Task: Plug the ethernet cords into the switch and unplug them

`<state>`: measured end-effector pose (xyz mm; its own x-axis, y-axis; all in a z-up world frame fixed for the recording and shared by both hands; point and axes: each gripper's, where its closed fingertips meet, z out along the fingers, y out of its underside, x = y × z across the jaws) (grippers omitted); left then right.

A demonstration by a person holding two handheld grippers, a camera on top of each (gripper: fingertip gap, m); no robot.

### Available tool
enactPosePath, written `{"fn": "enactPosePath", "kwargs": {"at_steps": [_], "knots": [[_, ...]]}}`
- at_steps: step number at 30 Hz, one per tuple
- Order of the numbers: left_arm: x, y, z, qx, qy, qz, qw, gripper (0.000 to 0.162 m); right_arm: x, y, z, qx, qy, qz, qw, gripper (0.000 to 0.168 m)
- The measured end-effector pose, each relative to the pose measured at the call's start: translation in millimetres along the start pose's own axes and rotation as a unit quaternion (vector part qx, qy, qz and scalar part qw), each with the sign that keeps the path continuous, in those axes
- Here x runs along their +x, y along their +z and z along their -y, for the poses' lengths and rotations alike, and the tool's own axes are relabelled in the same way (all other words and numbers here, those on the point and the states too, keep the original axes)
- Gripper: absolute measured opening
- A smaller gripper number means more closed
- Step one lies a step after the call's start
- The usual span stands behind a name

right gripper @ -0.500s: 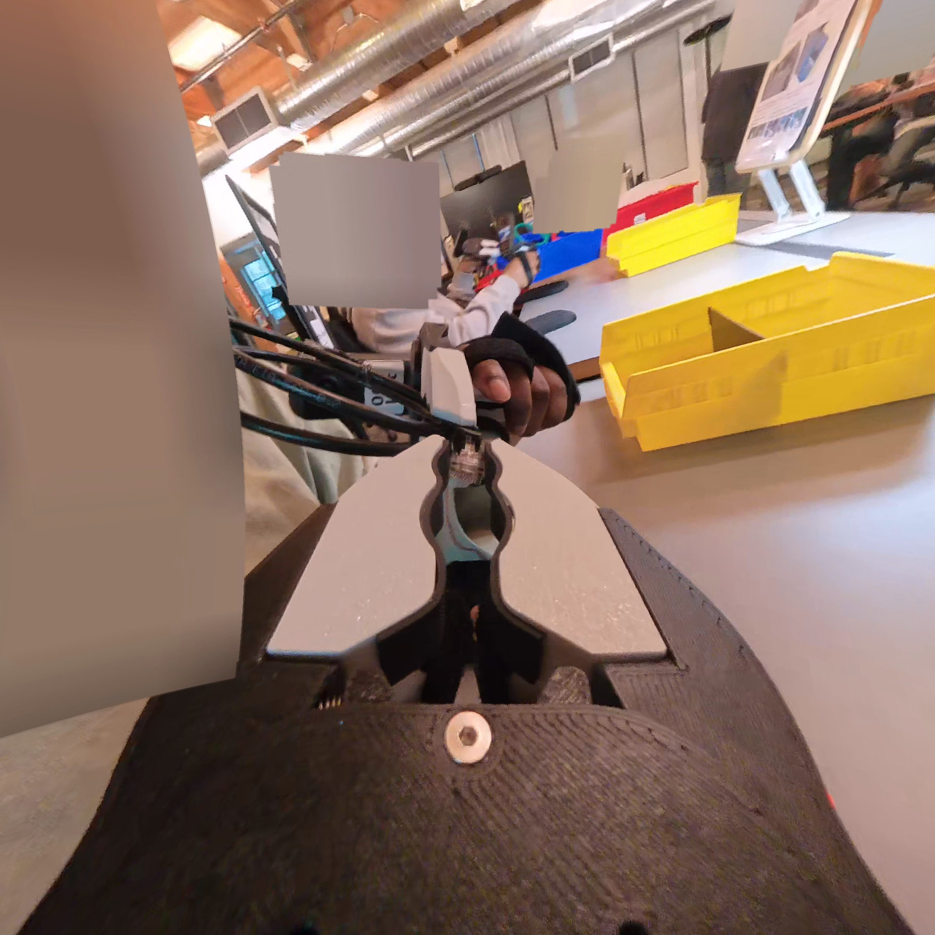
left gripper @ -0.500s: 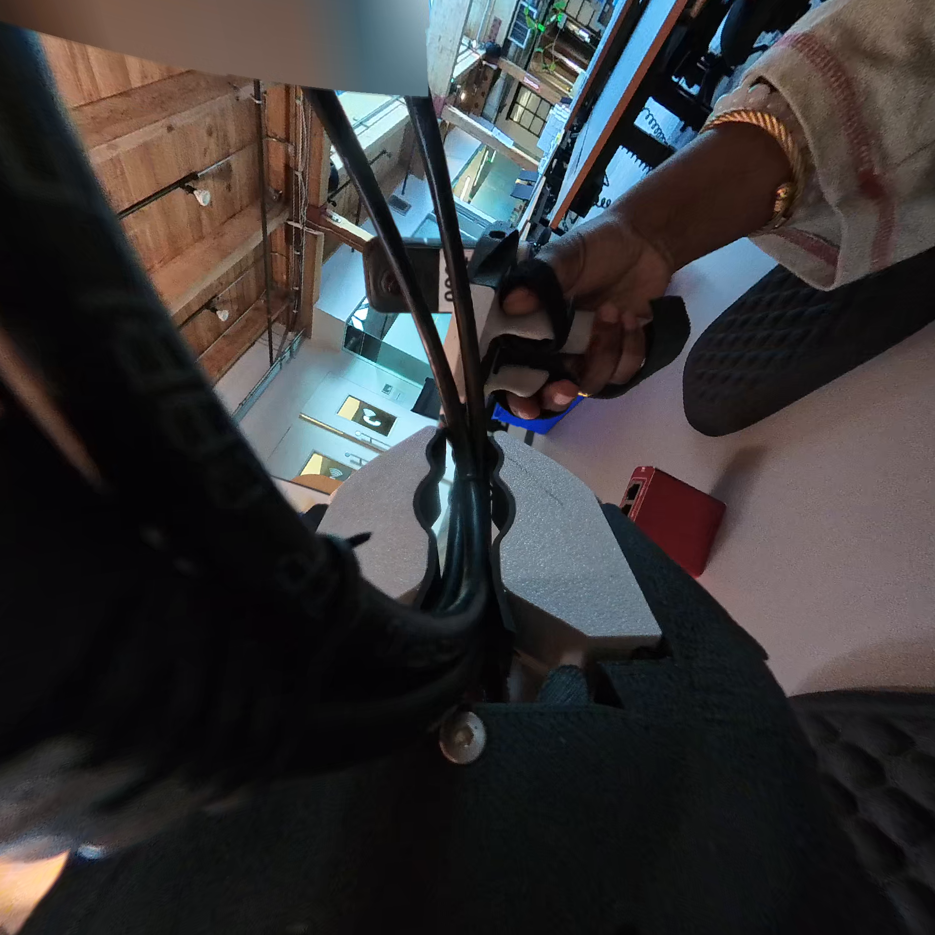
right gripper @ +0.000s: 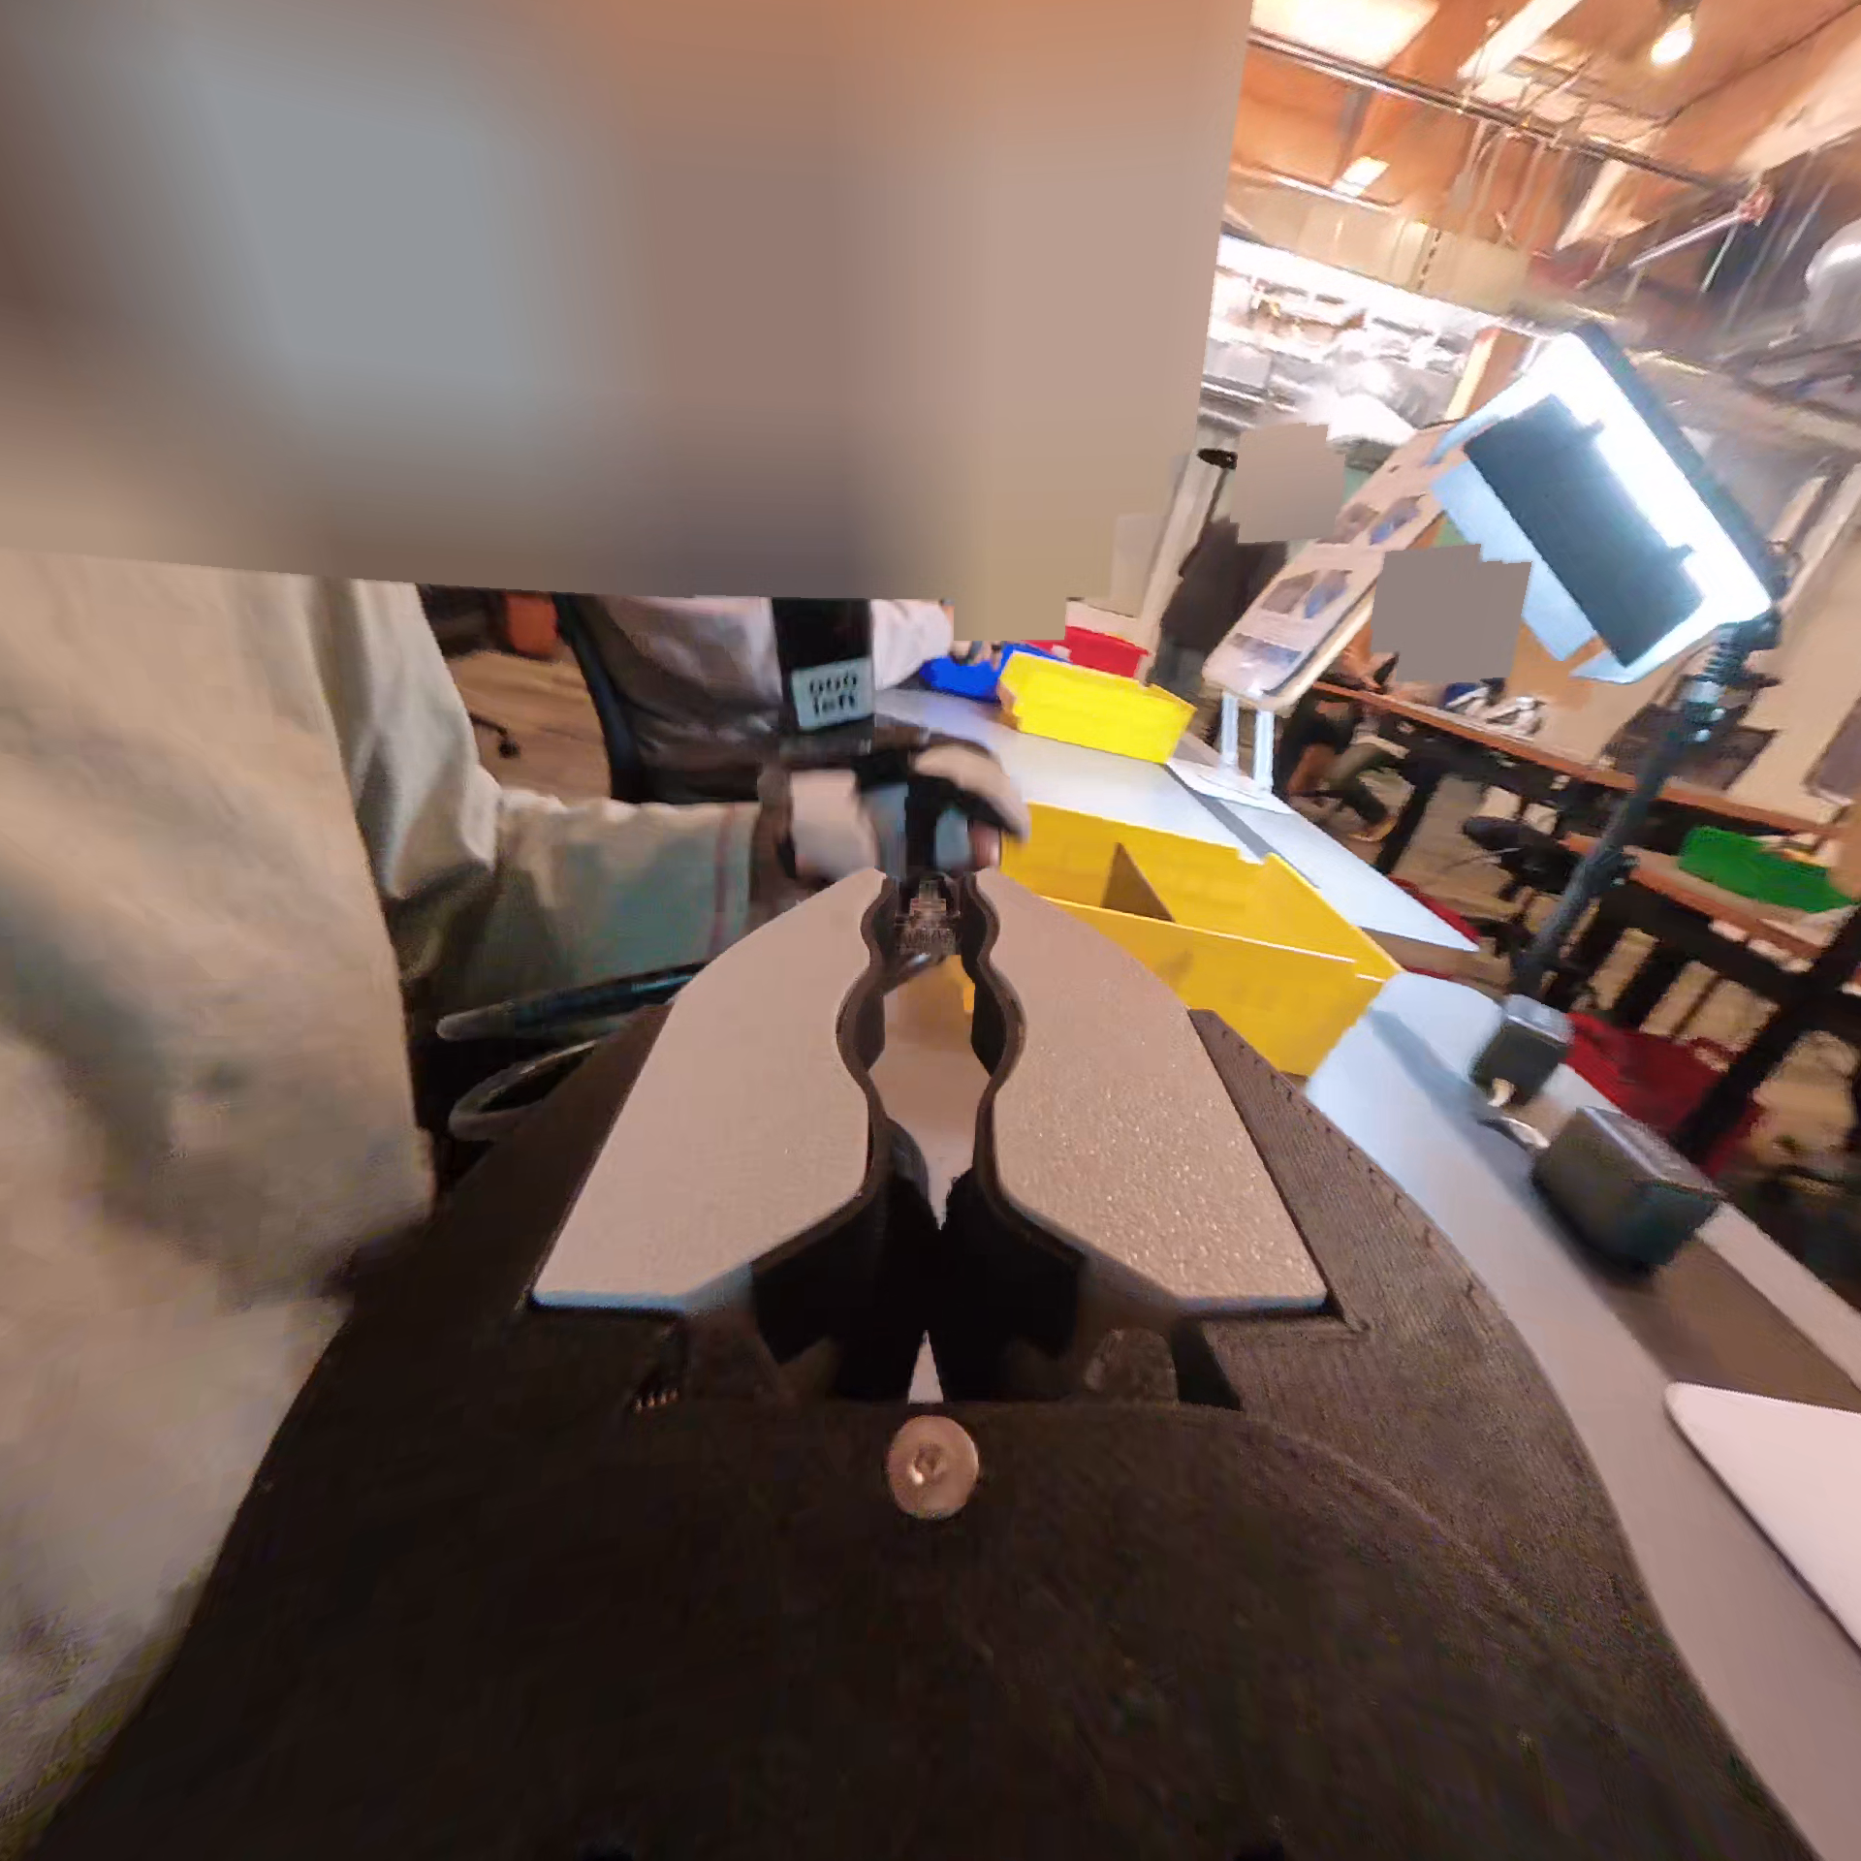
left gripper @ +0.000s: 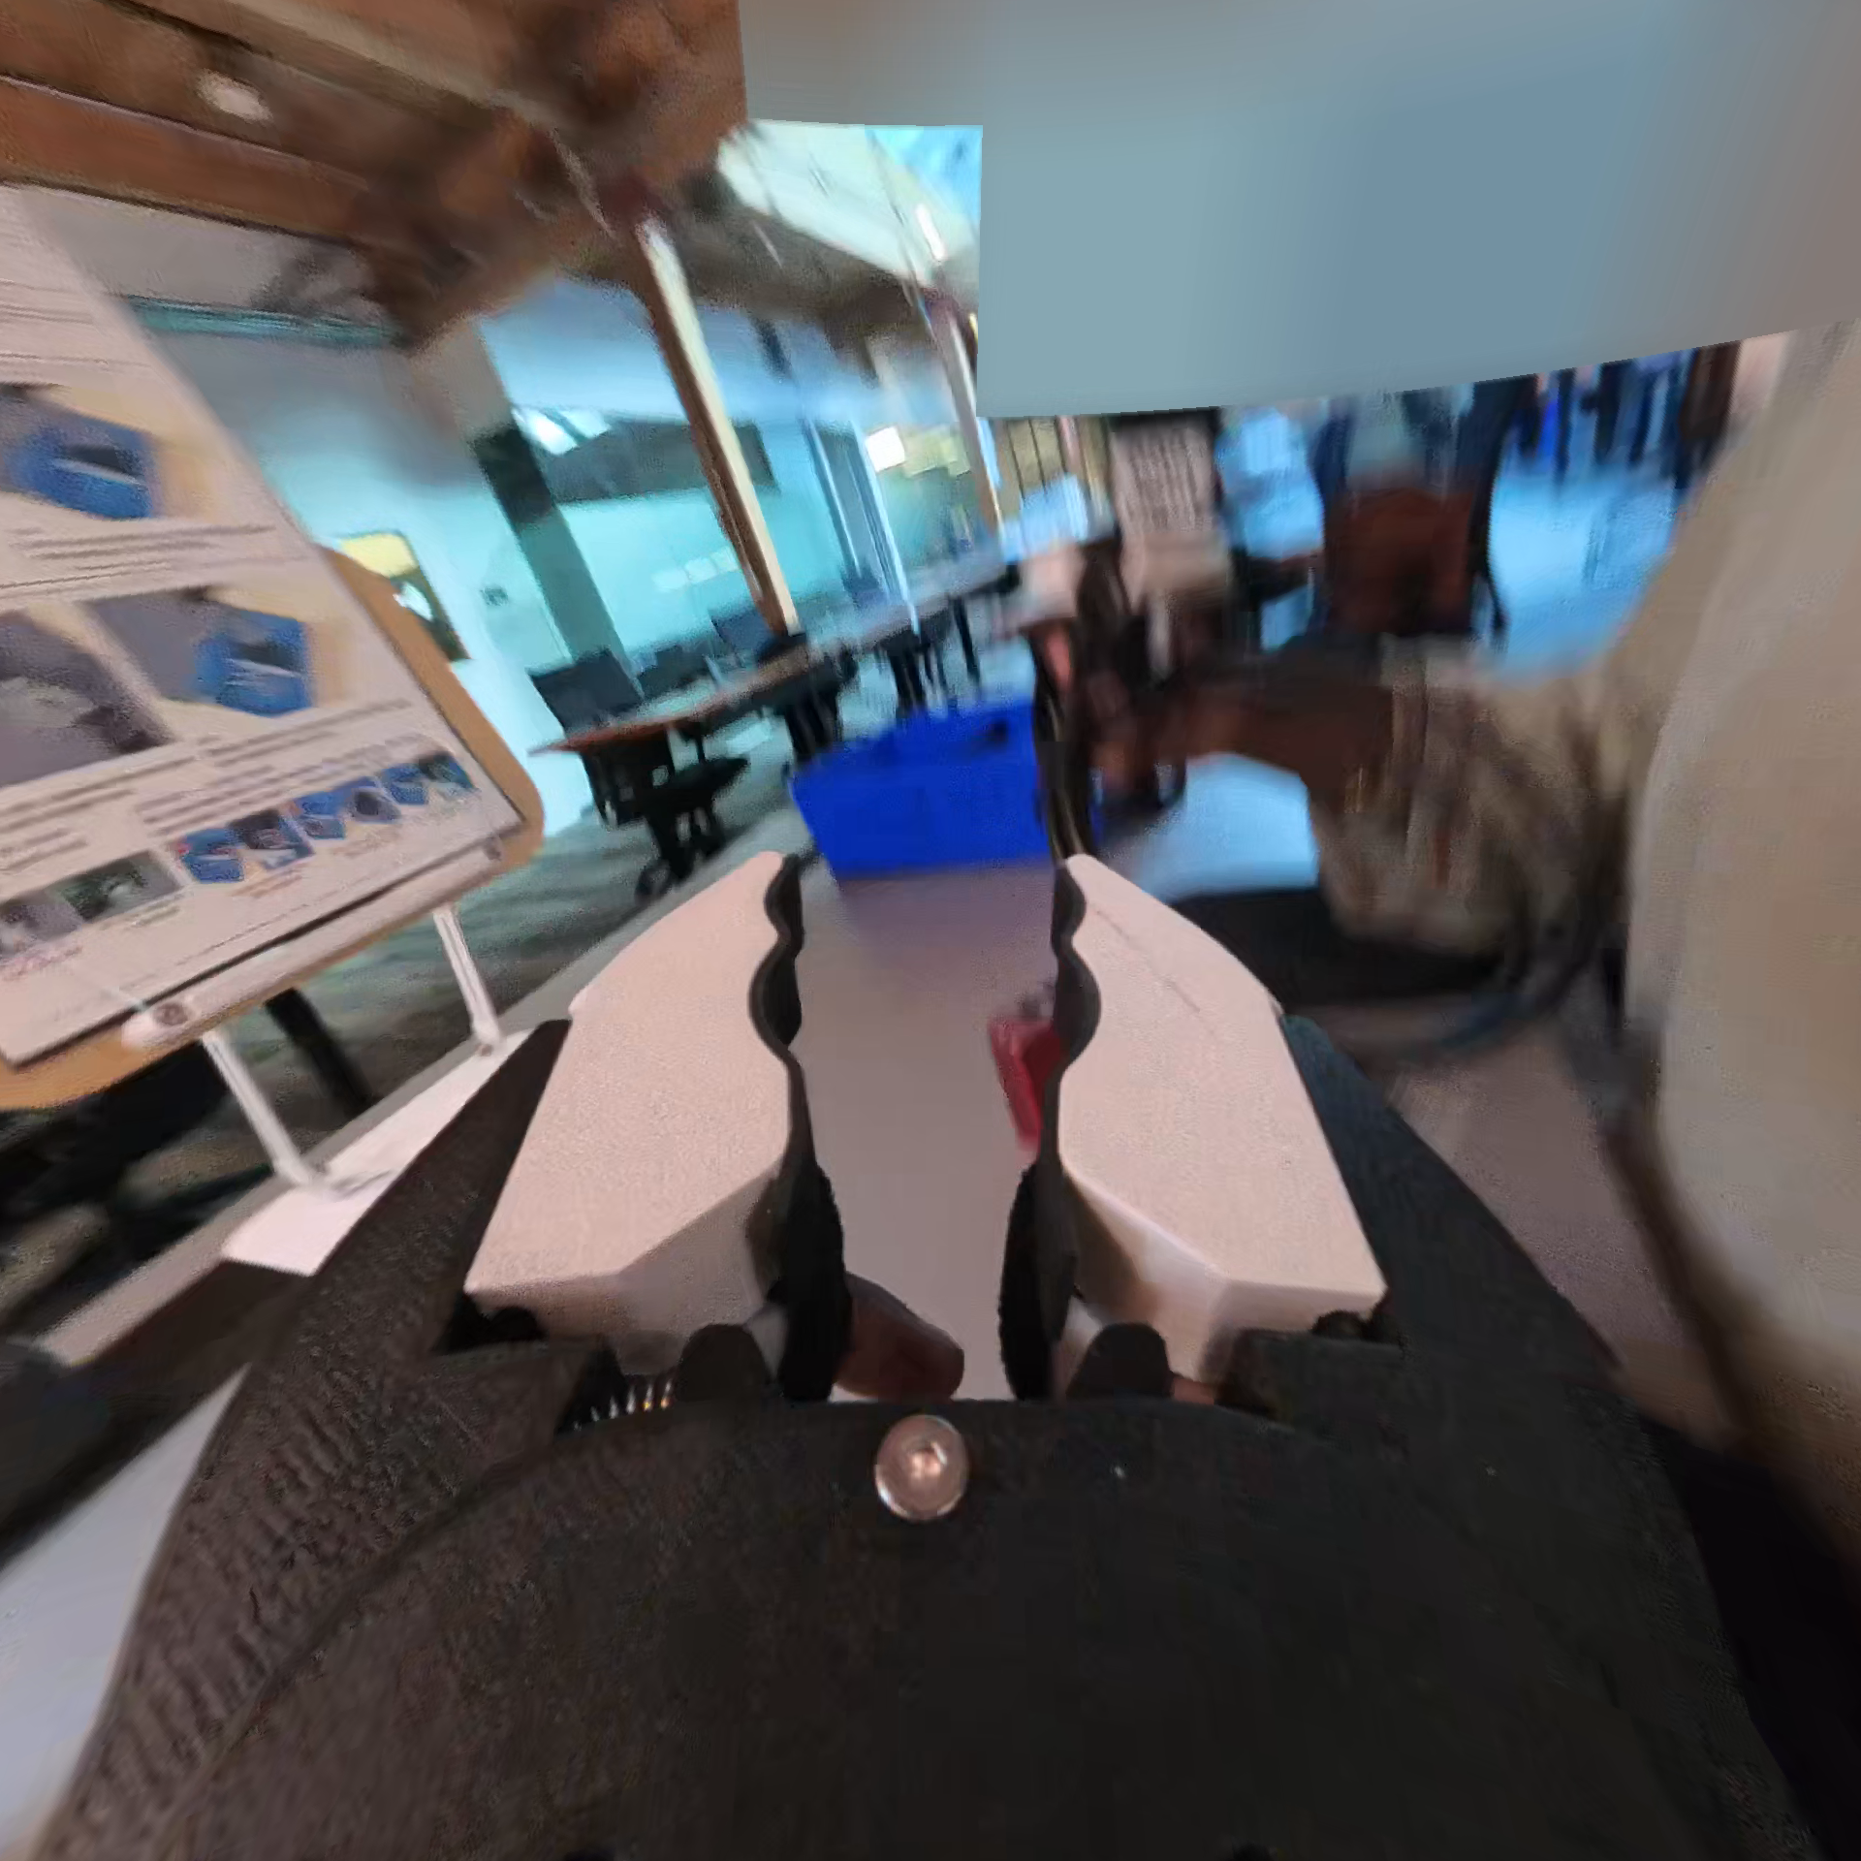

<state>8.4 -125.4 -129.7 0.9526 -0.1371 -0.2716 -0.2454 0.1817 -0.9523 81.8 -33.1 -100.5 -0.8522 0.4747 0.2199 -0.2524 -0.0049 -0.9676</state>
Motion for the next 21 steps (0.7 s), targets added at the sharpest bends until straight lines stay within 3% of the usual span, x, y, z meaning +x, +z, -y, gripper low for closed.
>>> {"fn": "enactPosePath", "kwargs": {"at_steps": [1,3,7,10,21], "knots": [[-9.7,-4.7,20.6,0.043,-0.053,0.016,0.998,0.045,0.6,1.3,-4.2,-0.010,-0.010,-0.005,1.000,0.012],[-0.4,10.8,38.1,0.024,-0.084,-0.003,0.996,0.044,0.5,7.1,-13.9,-0.025,-0.019,-0.013,0.999,0.013],[46.8,65.5,8.6,-0.133,-0.007,-0.060,0.989,0.038,-7.1,19.8,-21.6,-0.009,-0.012,-0.005,1.000,0.012],[55.4,77.6,-2.0,-0.149,-0.057,-0.087,0.983,0.020,-13.2,22.0,-20.3,0.023,0.004,0.003,1.000,0.012],[65.5,77.2,-13.3,-0.146,-0.017,-0.113,0.983,0.012,-21.3,20.8,-21.9,0.061,0.029,0.024,0.997,0.012]]}}
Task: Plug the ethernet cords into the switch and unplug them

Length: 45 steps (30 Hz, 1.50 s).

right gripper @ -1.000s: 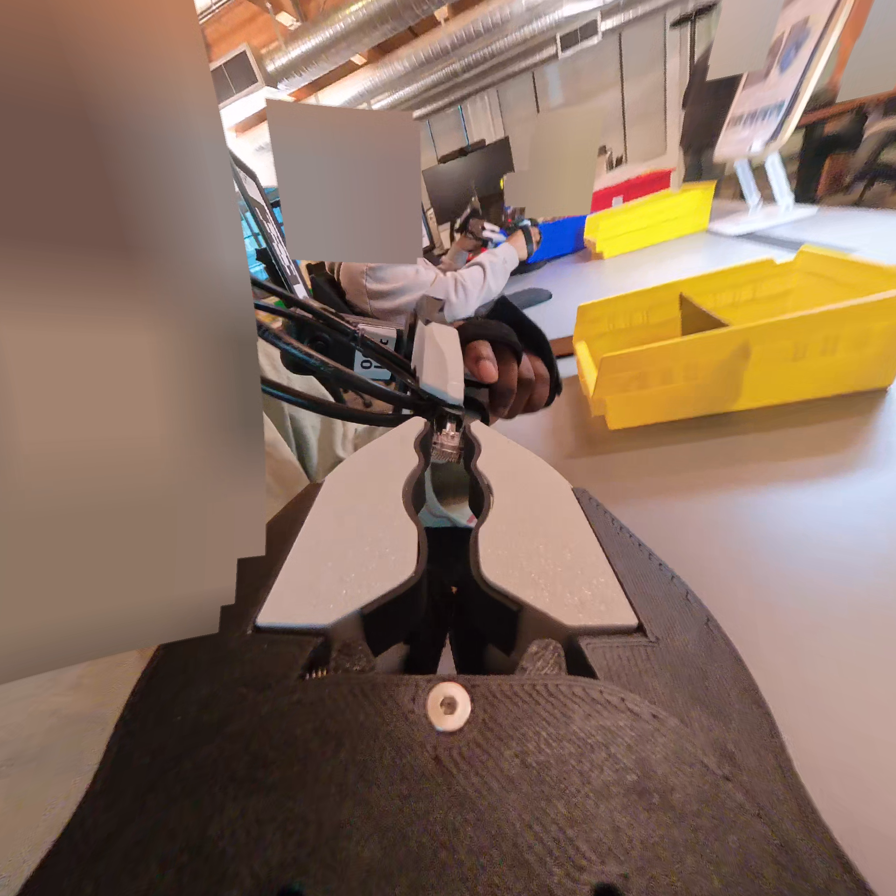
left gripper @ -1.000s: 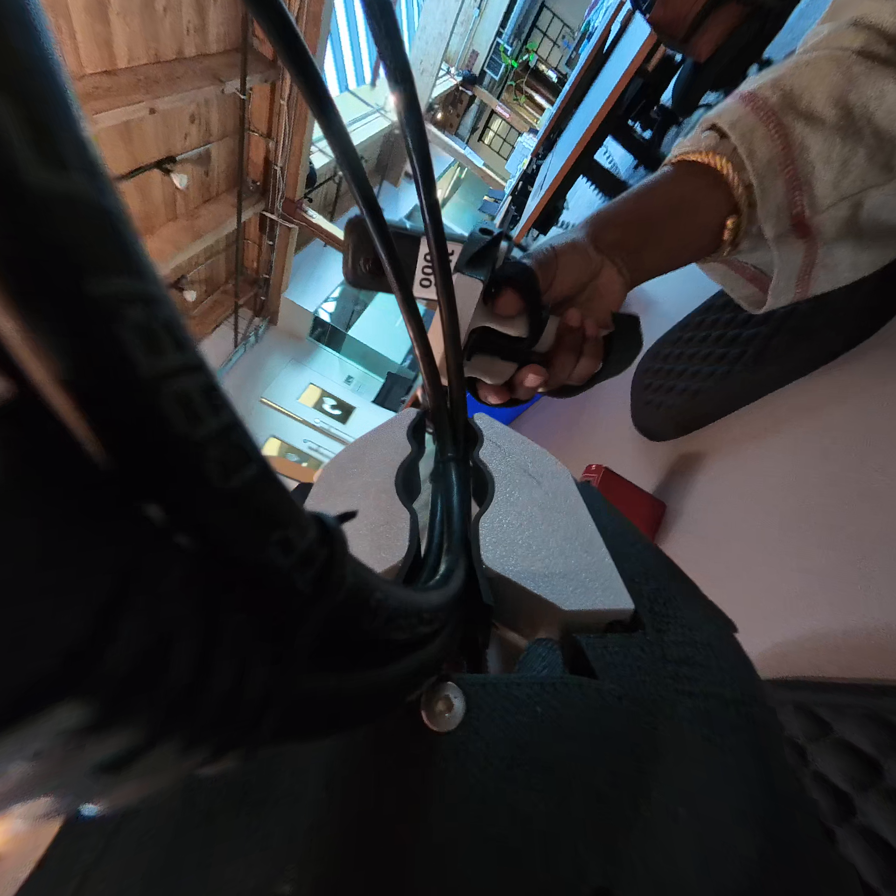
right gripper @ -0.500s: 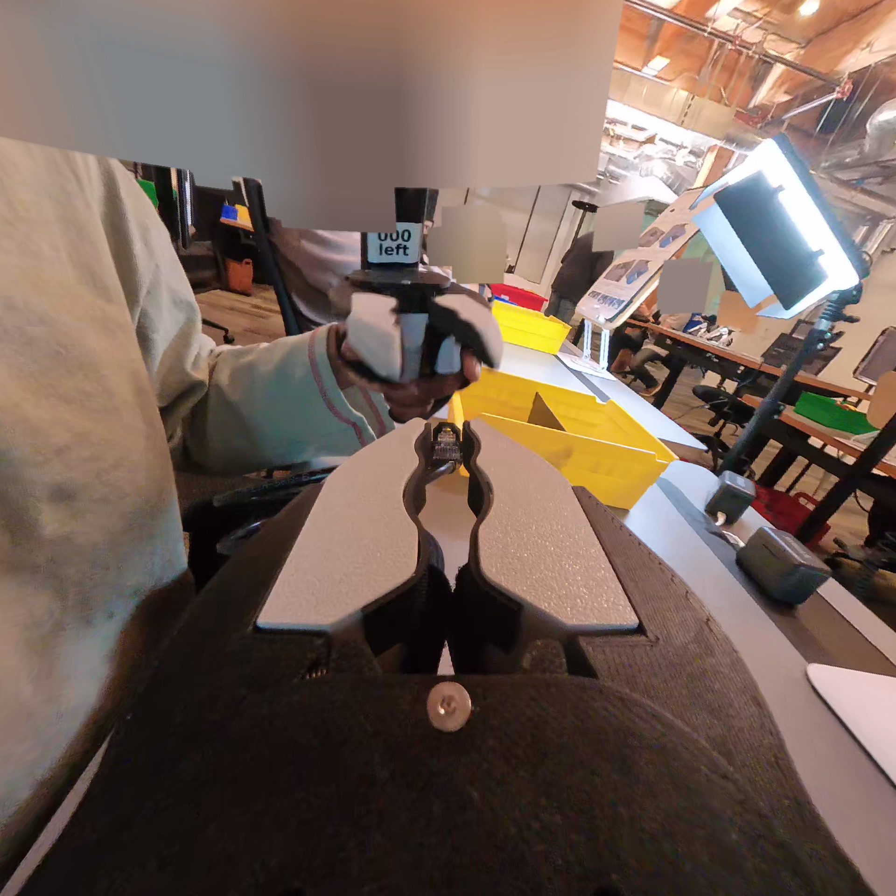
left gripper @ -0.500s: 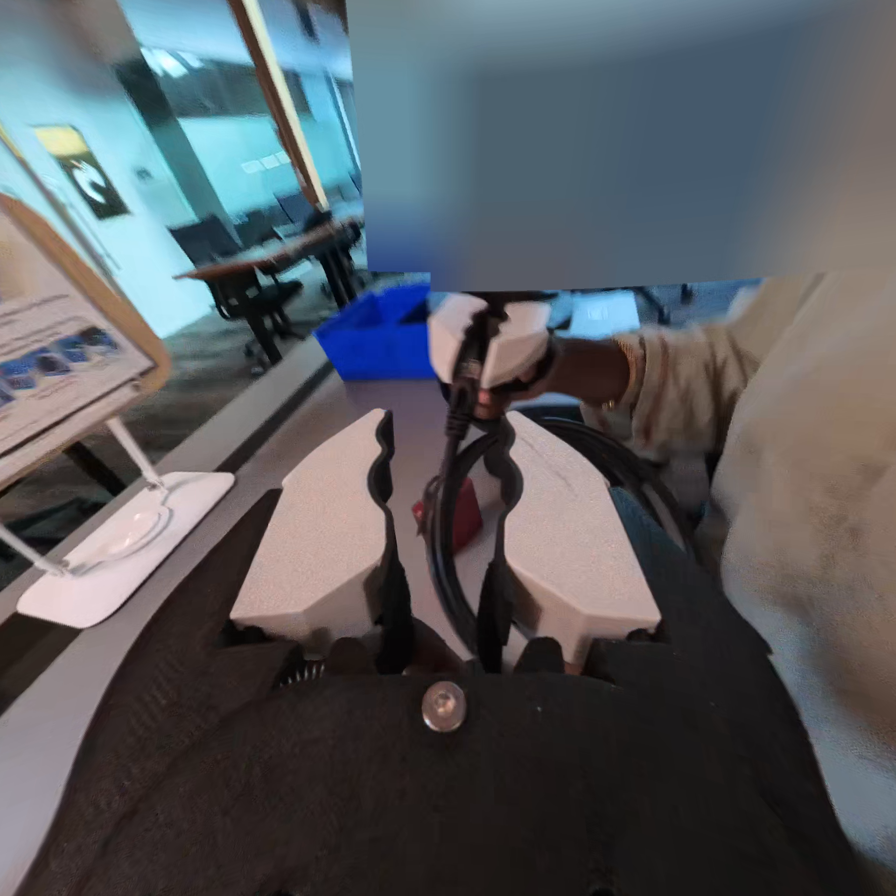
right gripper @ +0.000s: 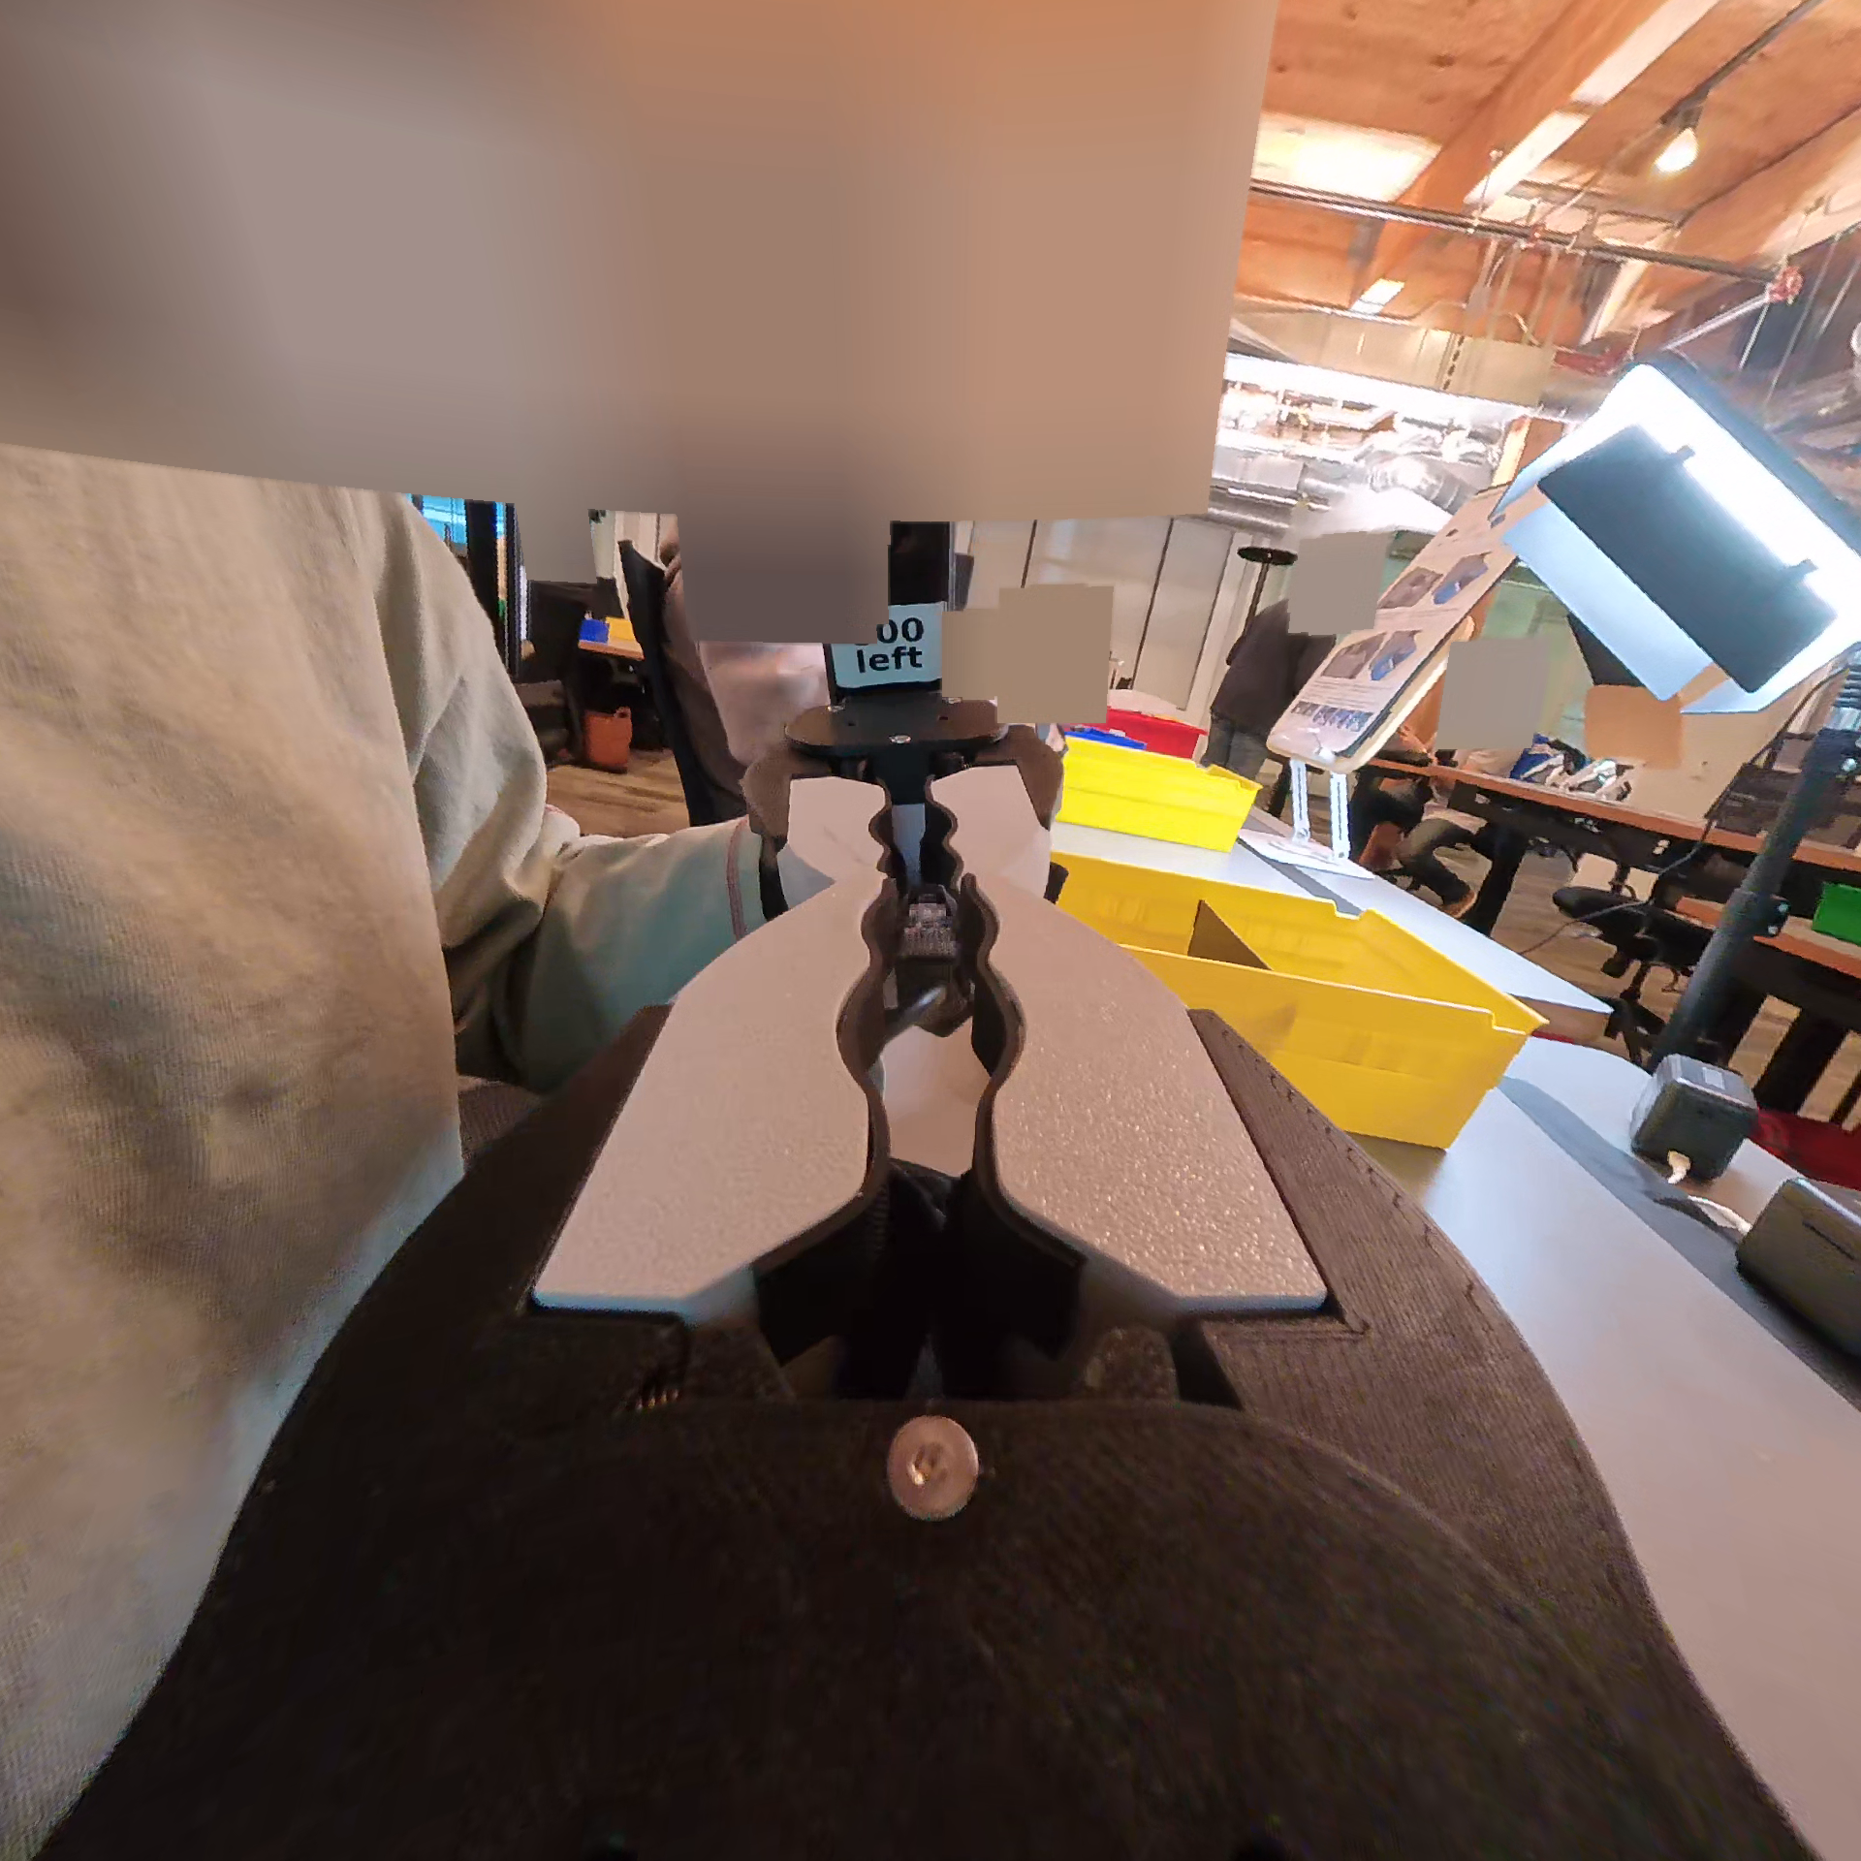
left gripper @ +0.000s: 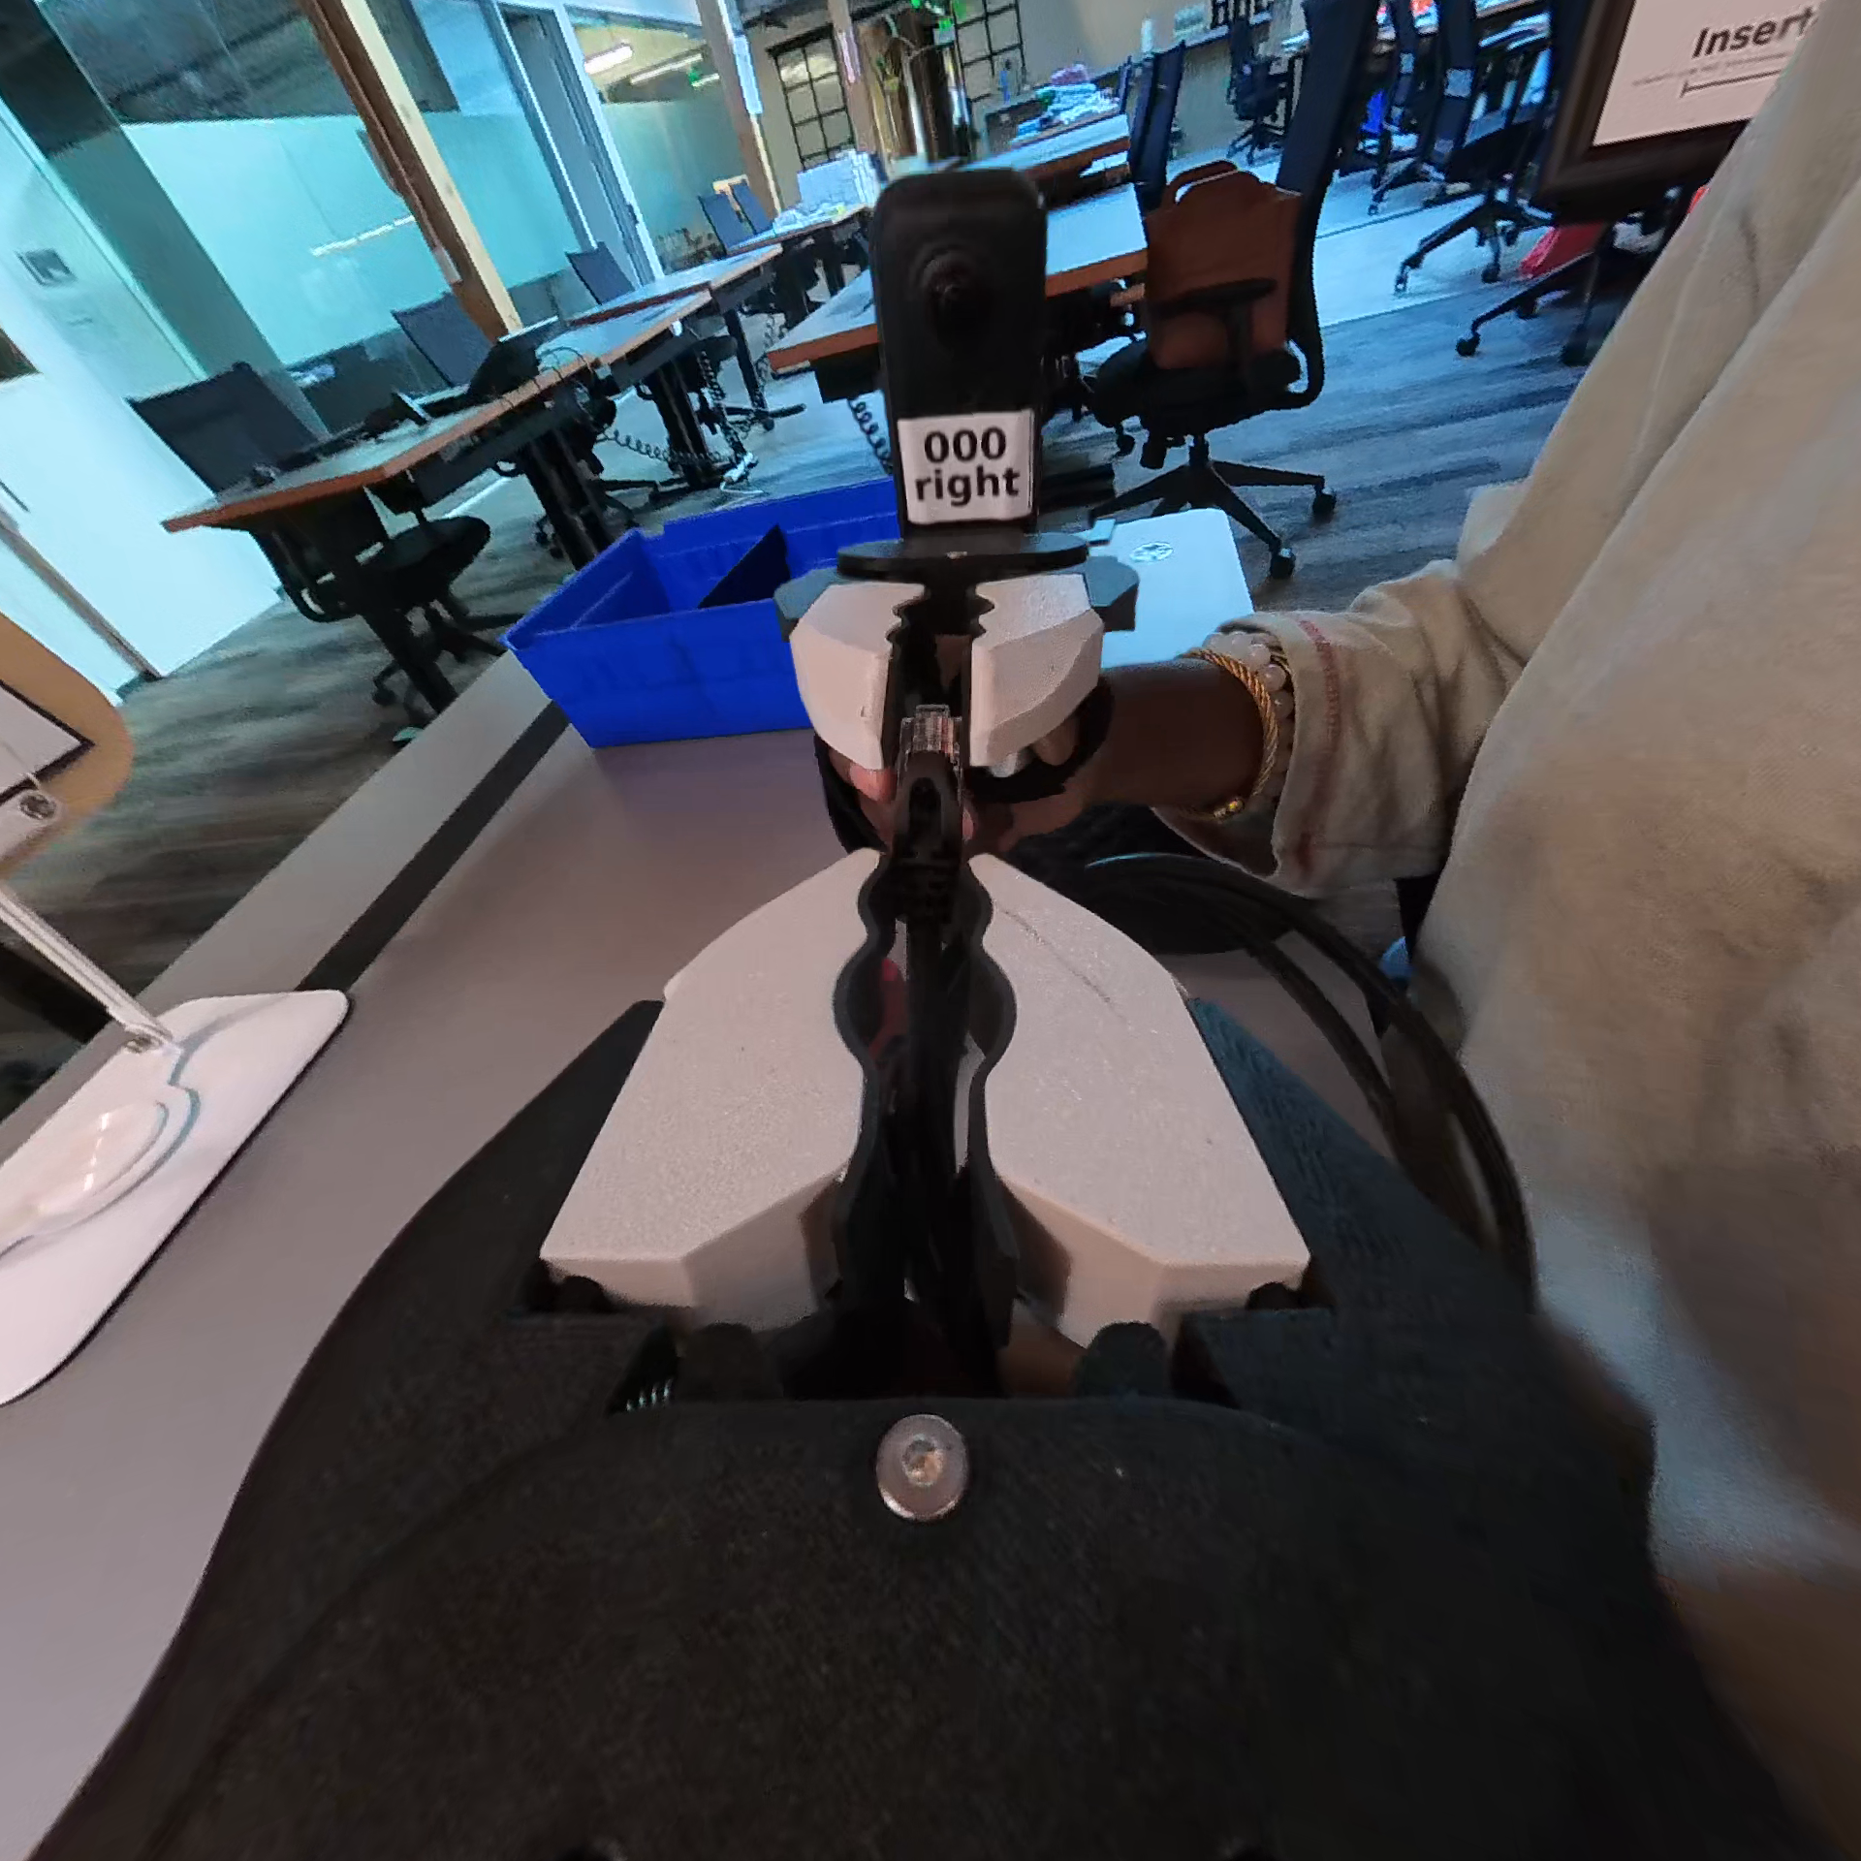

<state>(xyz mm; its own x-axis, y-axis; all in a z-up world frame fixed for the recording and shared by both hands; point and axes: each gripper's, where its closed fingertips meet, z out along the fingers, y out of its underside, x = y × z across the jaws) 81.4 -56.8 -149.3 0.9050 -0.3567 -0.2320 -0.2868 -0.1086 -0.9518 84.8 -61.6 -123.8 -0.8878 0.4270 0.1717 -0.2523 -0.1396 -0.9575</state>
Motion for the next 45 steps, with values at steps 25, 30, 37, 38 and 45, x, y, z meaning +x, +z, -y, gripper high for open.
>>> {"fn": "enactPosePath", "kwargs": {"at_steps": [25,30,37,38,45], "knots": [[-19.4,-13.7,-50.2,-0.148,-0.012,0.051,0.988,0.011,44.3,-117.2,-152.9,-0.457,0.084,-0.255,0.848,0.027],[-15.7,-12.1,-56.0,-0.144,-0.025,0.045,0.988,0.011,31.7,-131.2,-125.7,-0.581,0.053,-0.199,0.787,0.027],[-8.4,-7.0,-60.6,-0.147,-0.028,0.032,0.988,0.011,25.7,-125.3,-146.9,-0.696,0.069,-0.112,0.706,0.027],[-8.1,-7.7,-60.5,-0.146,-0.029,0.032,0.988,0.011,28.2,-120.6,-150.9,-0.695,0.072,-0.107,0.707,0.027],[-7.0,-8.3,-66.4,-0.146,-0.043,0.026,0.988,0.011,34.9,-107.8,-159.6,-0.630,0.089,-0.112,0.764,0.035]]}}
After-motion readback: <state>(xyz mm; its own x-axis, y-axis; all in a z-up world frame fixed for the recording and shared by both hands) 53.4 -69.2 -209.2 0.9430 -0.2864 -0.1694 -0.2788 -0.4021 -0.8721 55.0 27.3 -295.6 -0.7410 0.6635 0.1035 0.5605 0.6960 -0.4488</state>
